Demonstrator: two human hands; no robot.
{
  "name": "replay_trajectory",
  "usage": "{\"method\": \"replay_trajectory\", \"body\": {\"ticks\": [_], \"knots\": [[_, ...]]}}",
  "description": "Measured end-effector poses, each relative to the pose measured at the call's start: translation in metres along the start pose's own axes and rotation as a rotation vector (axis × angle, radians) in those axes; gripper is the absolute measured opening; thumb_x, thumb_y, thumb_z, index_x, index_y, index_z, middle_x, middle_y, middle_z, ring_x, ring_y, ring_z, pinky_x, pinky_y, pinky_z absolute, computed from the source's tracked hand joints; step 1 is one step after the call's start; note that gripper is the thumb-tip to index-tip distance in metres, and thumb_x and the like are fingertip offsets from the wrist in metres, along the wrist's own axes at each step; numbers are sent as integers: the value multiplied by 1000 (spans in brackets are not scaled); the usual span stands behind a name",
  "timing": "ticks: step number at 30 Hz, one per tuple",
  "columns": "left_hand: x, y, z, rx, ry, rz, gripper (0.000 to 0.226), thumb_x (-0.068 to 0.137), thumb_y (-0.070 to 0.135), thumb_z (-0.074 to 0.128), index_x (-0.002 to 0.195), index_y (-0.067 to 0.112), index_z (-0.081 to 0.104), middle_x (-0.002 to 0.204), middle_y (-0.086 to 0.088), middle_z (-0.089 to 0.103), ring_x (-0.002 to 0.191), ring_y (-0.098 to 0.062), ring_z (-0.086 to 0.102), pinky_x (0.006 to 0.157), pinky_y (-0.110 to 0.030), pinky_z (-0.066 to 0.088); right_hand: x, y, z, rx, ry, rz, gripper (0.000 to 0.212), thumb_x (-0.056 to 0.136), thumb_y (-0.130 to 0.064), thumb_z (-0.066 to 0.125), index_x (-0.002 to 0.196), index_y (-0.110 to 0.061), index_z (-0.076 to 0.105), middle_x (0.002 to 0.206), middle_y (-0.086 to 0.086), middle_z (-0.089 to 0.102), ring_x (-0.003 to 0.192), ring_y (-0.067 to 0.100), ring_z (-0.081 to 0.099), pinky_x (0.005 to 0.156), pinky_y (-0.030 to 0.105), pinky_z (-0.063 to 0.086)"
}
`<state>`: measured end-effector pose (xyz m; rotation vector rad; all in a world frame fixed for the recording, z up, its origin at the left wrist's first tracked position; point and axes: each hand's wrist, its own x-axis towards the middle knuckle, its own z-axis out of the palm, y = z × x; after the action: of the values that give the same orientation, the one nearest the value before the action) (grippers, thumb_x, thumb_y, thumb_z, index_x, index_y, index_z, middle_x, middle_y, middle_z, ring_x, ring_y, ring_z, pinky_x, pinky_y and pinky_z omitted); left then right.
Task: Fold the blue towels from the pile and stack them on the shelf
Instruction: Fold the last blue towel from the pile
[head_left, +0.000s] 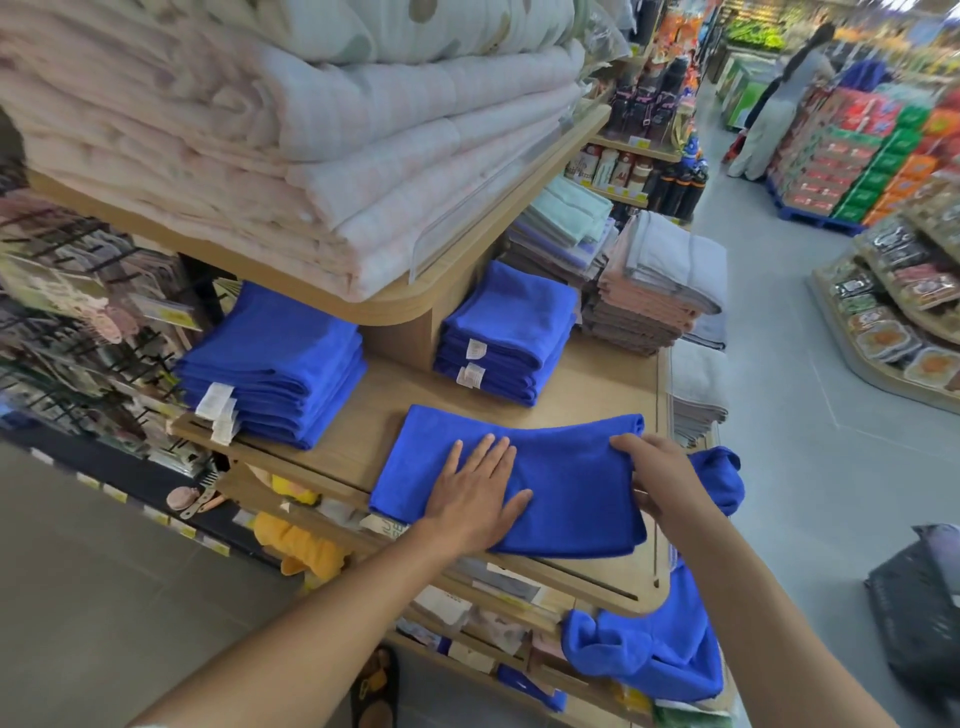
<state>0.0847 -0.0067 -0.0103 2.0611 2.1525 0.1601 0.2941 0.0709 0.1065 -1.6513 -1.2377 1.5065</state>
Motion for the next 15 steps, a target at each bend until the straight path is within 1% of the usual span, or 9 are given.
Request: {"method": "replay_trajectory", "body": {"ticks": [2,4,7,9,11,12,13,14,15], "knots": [[-3,-5,-6,-19,10,12,74,102,62,15,162,19,10,170,5,4,156,-11,-5,127,-48,-3,-8,-17,12,6,-47,-47,17,94,-19,65,83,-16,52,58,-4,51,42,8,51,39,21,42],[-4,-17,-14,-72,61,-1,68,104,57,20,162,19,18,170,5,10,156,-12,-1,127,-46,0,-12,-31,27,15,-106,-89,17,93,-16,66,83,-16,53,51,-8,52,39,6,50,37,20,41],[-6,-50,-27,-290,246,-92,57,108,43,33,156,14,35,164,-2,29,155,-19,14,126,-41,11,-11,-48,53,-3,-169,-112,16,90,-15,68,86,-16,52,50,-8,51,38,8,47,37,20,41],[-9,-73,-35,-533,326,-200,48,108,32,38,151,10,44,158,-6,40,151,-20,27,124,-32,17,-6,-56,73,-49,-182,-118,23,88,-17,72,89,-17,49,49,-7,51,37,9,47,41,23,46],[-14,-86,-41,-866,337,-334,41,109,25,38,144,9,51,152,-6,48,144,-17,39,119,-25,25,-1,-62,96,-126,-182,-141,29,86,-21,75,89,-18,46,51,-4,52,38,11,48,50,29,54],[-15,-90,-42,-1025,326,-395,38,110,24,37,139,10,56,147,-6,54,139,-16,45,117,-24,28,1,-65,109,-166,-190,-163,31,85,-22,76,86,-18,45,55,1,52,41,14,49,52,31,55],[-17,-93,-43,-1168,319,-438,35,110,24,37,132,13,62,140,-5,60,134,-17,50,116,-27,32,2,-68,123,-207,-203,-193,33,84,-22,76,81,-19,44,58,5,50,43,18,49,49,29,52],[-18,-95,-44,-1295,315,-469,32,109,26,38,122,15,66,132,-5,65,130,-20,55,115,-32,37,5,-70,138,-257,-220,-228,35,83,-22,76,73,-19,43,57,7,49,44,20,51,45,26,49],[-19,-98,-44,-1417,306,-478,33,109,28,39,115,14,68,127,-7,67,126,-23,58,112,-36,43,7,-71,152,-320,-237,-263,36,82,-21,74,67,-19,42,52,7,50,43,22,54,43,23,48]]}}
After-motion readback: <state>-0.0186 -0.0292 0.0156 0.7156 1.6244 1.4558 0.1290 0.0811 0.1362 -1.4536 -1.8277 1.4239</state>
